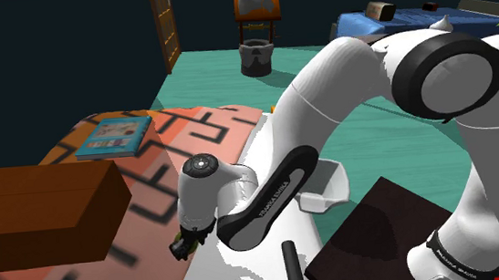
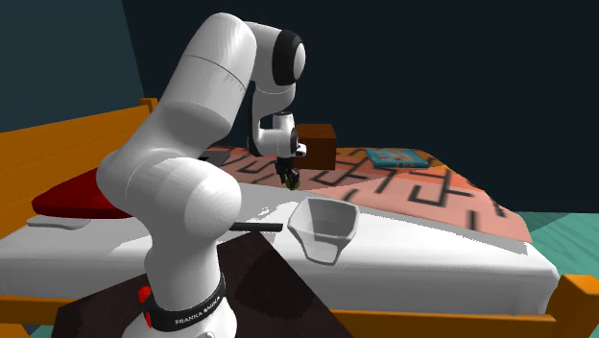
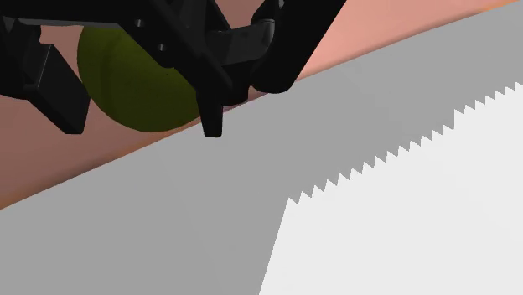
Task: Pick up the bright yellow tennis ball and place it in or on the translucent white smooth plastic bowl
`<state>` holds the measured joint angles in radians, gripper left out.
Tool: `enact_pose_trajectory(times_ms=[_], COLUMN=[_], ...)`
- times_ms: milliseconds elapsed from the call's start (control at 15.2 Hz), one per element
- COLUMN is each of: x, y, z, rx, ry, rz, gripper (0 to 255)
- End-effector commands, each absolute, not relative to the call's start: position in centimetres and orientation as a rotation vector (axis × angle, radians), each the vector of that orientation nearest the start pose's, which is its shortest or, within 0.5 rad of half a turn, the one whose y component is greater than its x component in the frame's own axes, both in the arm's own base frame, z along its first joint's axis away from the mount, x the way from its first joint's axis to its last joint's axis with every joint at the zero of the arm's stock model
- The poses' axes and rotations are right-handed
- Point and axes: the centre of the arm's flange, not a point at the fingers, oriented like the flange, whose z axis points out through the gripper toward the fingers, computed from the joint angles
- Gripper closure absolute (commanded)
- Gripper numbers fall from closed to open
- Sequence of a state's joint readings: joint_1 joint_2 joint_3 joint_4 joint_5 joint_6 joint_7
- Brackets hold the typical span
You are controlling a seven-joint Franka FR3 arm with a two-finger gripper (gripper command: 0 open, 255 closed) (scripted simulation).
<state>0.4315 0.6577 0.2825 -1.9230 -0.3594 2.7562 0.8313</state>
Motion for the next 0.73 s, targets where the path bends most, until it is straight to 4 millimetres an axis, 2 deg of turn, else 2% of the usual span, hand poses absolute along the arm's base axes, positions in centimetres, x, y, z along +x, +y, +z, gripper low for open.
enact_pose_trajectory(times_ms=[0, 594, 660], x=[48.0, 48.0, 48.1], y=[42.3, 42.3, 42.3], z=[18.7, 23.4, 22.9], rx=[-2.977, -2.977, -2.976], ry=[-0.19, -0.19, -0.191], rz=[-0.238, -0.238, -0.239], gripper=[255, 255, 255])
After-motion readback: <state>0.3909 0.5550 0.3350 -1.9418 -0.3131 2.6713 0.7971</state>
